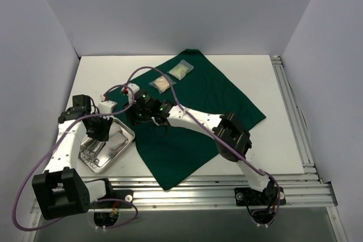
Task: Prepare the surgical pack
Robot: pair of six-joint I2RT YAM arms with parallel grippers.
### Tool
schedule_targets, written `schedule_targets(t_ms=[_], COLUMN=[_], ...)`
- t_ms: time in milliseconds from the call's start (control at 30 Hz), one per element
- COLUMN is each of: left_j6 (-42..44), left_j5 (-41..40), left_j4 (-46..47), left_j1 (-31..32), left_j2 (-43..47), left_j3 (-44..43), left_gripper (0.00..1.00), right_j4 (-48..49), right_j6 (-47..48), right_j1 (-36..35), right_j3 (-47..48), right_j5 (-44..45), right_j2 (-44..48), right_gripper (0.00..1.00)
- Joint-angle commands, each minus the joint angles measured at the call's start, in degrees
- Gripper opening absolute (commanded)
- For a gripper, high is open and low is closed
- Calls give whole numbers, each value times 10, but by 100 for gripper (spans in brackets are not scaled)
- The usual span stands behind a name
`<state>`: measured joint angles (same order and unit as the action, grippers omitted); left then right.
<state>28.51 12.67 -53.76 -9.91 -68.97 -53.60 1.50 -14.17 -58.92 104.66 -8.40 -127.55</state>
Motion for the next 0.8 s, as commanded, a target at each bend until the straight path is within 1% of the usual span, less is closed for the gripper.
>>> schedule_targets(t_ms=[0,200,267,367,500,767], left_j6=[8,1,1,-2,0,18], left_j5=[-21,-38,-48,-61,-63,-52], left_j4=[-7,29,40,46,69,63], left_j1=[22,33,47,61,65,77], left_j2=[-15,-57,-73,-114,-129,-158], left_j3=[24,41,44,38,39,18], left_gripper=[35,35,35,35,34,36], right_j4=[5,22,32,31,22,26], right_j6=[-11,-39,-40,-36,-33,-34], right_j1=[31,75,84,88,92,102], right_j3=[-40,-129,-160,-175,-184,-203], right_j5=[30,32,37,41,44,41], right_j2=[81,130,142,153,154,158], right_gripper=[33,33,33,33,33,33])
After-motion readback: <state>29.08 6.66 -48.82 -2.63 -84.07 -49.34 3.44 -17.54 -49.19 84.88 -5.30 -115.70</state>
